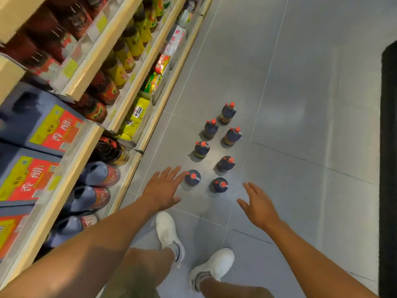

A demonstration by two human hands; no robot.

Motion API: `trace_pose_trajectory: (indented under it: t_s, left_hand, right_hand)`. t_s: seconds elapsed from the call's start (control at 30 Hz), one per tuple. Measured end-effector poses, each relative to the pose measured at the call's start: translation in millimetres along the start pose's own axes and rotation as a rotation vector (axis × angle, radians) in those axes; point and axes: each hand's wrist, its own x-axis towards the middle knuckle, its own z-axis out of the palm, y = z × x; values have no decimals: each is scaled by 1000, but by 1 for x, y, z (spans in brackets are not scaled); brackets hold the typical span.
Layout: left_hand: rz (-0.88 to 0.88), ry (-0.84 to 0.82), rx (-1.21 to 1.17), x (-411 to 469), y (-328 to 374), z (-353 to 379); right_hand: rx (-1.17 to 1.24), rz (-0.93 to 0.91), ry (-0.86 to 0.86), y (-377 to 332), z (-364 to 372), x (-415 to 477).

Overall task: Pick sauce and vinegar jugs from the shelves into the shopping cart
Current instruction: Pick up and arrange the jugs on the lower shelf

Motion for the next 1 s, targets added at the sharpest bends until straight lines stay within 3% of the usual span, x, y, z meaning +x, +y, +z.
trace_pose_trajectory:
  t_s: [0.5, 0.83, 1.0]
  left_hand:
    - [-231, -155, -282, 223, -37, 222]
    - [-225, 157, -874, 290, -28, 301]
    - [-242, 208, -1015, 300, -24, 319]
  right_hand:
    - [359, 246, -144, 98, 228, 202]
    - [797, 153, 81, 117, 308, 266]
    - [862, 129, 77, 118, 324, 278]
